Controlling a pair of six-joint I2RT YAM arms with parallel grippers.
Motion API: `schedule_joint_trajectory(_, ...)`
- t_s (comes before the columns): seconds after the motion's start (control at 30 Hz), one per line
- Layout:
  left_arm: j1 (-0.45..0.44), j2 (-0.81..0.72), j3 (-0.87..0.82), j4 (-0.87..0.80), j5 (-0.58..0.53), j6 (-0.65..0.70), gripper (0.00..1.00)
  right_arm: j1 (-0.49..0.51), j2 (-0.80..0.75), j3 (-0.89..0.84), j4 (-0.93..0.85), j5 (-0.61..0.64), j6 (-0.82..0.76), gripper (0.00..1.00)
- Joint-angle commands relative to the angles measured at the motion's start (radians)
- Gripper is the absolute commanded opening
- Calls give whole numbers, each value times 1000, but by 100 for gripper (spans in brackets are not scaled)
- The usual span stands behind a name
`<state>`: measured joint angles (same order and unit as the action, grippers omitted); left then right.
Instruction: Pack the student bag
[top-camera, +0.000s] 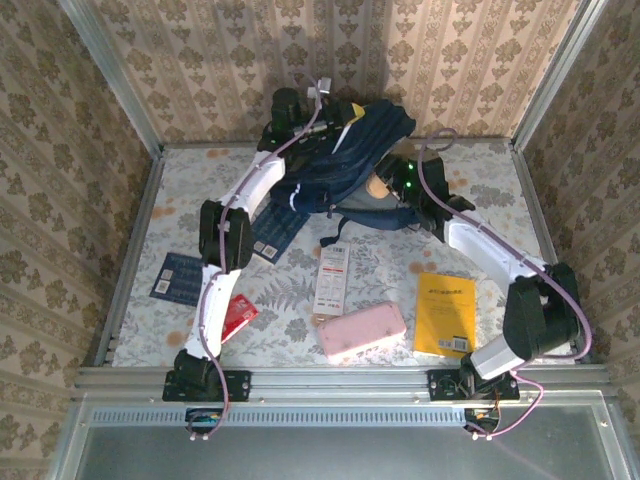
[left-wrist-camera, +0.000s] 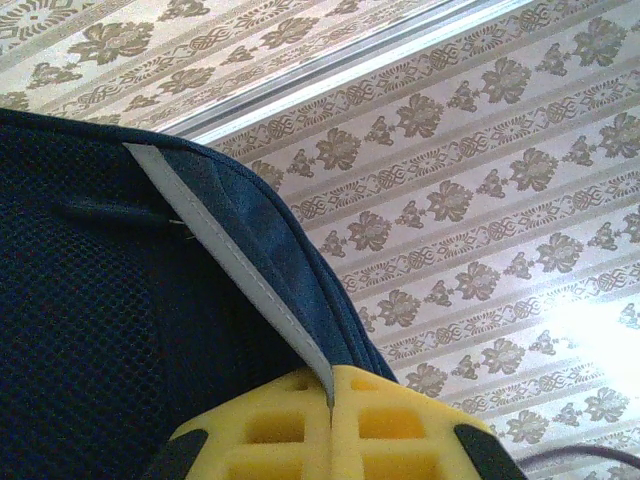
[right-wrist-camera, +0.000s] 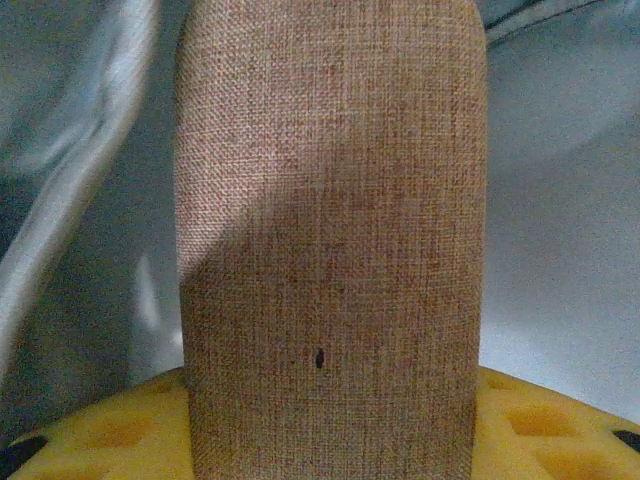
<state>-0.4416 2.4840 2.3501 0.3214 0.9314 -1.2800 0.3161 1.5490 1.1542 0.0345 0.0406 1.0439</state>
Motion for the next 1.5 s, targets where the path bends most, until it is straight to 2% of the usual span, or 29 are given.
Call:
schedule_joint_trajectory(0.0,12,-130,54,81,16,-6,0,-15,119,66,181,-11,138,43)
schedule_joint_trajectory(0.17,27,-140,58,85,27,-13,0,-16,284,151,345,-119,146,46)
schedule_joint_trajectory(0.43,35,-140,79,55,32,5,0,34,523,339,447,-210,225,57)
schedule_joint_trajectory(0.53,41,-139,83,45,31,11,0,73,604,459,411,-255,185,79)
schedule_joint_trajectory(0.67,50,-139,76,54,33,-1,0,90,647,533,378,-303,131,96)
schedule_joint_trajectory(0.73,56,-141,69,66,36,-9,0,90,636,517,374,-300,120,100)
schedule_joint_trajectory(1.07,79,-137,58,89,40,-25,0,70,551,422,376,-333,38,99)
schedule_joint_trajectory(1.33,108,-127,40,114,31,-43,0,42,221,161,244,-270,-182,98)
schedule_joint_trajectory(1.47,112,-110,52,123,22,-50,0,34,46,71,63,-212,-284,98)
